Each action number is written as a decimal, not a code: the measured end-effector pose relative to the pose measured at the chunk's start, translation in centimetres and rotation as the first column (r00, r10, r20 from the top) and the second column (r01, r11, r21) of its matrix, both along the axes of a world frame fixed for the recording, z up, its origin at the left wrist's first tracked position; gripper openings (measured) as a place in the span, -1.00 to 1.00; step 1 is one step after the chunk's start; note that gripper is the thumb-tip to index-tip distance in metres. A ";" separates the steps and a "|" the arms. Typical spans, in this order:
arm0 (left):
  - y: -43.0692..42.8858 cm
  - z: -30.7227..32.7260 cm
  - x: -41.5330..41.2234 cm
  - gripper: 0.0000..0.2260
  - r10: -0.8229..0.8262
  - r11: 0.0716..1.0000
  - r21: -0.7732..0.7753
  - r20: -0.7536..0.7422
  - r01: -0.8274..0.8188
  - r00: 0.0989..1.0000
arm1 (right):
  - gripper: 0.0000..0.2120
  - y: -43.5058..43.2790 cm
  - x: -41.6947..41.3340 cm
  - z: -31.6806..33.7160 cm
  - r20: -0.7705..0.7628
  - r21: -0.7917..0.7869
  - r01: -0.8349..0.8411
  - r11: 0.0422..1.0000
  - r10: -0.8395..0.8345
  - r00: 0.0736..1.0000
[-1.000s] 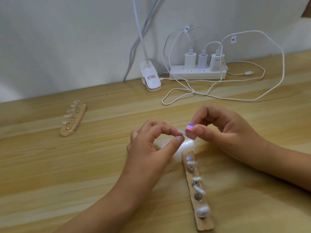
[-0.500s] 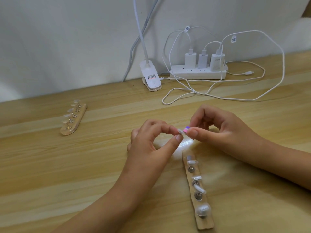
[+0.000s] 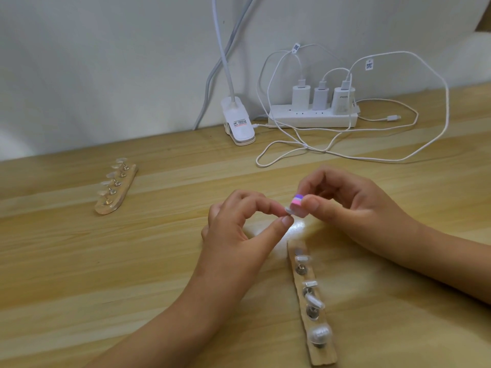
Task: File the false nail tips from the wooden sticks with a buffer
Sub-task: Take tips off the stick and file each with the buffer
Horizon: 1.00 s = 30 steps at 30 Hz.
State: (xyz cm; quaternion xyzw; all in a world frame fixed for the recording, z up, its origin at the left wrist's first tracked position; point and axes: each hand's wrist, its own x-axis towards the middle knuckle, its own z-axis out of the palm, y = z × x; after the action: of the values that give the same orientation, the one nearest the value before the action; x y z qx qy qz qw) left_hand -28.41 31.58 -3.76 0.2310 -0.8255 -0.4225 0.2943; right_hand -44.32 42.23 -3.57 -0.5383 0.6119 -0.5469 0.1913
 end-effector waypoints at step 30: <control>0.0 0.0 -0.2 -0.87 0.027 1.000 -0.013 0.034 -0.026 0.999 | -0.78 0.4 0.1 0.1 -0.107 0.004 0.019 1.000 -0.019 0.994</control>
State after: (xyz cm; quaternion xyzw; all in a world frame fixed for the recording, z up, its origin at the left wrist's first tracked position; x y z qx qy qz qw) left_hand -28.62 31.55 -3.80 0.2471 -0.8300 -0.4093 0.2871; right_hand -44.21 42.64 -3.50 -0.5605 0.6278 -0.5175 0.1545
